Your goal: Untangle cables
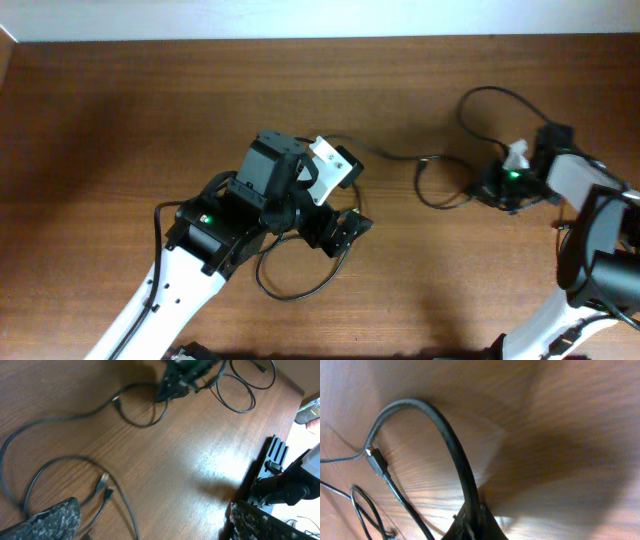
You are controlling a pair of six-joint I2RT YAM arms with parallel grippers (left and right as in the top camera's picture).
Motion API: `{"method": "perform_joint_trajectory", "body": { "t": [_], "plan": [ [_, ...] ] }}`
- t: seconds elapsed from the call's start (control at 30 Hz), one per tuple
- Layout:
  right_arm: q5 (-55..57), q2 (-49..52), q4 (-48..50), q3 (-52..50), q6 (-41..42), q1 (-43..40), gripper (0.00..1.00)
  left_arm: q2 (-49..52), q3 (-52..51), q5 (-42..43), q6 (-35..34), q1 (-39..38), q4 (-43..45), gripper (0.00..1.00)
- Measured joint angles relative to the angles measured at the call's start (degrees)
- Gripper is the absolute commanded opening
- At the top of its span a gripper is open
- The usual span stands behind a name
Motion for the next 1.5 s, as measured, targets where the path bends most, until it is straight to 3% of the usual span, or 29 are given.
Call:
{"method": "perform_joint_trajectory", "body": {
  "t": [0.13,0.17,0.23,0.3,0.63,0.8,0.9,1.1,1.5],
  "plan": [
    [0.4,-0.2,-4.4,0.1,-2.8,-7.0,0.06,0.0,0.0,0.0,0.0,0.0,0.0,0.99],
    [0.4,-0.2,-4.9,0.1,-3.2,-7.4,0.21,0.0,0.0,0.0,0.0,0.0,0.0,0.99],
    [0.1,-0.4,-5.6,0.4,-3.6,-7.3,0.82,0.0,0.0,0.0,0.0,0.0,0.0,0.99],
    [-1.7,-1.7,-5.9,0.9,-6.0,-6.3,0.96,0.0,0.0,0.0,0.0,0.0,0.0,0.99],
    [1.8,-2.3,-3.9,3.8,-8.9,-4.9,1.00,0.0,0.0,0.0,0.0,0.0,0.0,0.99],
    [6.9,-0.3,-6.9,9.4,-27.0,3.4,0.99,0.0,0.0,0.0,0.0,0.0,0.0,0.99],
    [7.5,-0.3,1.4,10.6,-39.1,12.9,0.99,0.0,0.0,0.0,-0.2,0.0,0.0,0.99],
    [9.2,0.0,17.5,10.8,-43.1,20.4,0.99,0.0,0.0,0.0,-0.2,0.0,0.0,0.99],
    [9.0,3.0,23.5,10.8,-44.7,25.9,0.99,0.0,0.0,0.0,-0.2,0.0,0.0,0.99]
  ]
}}
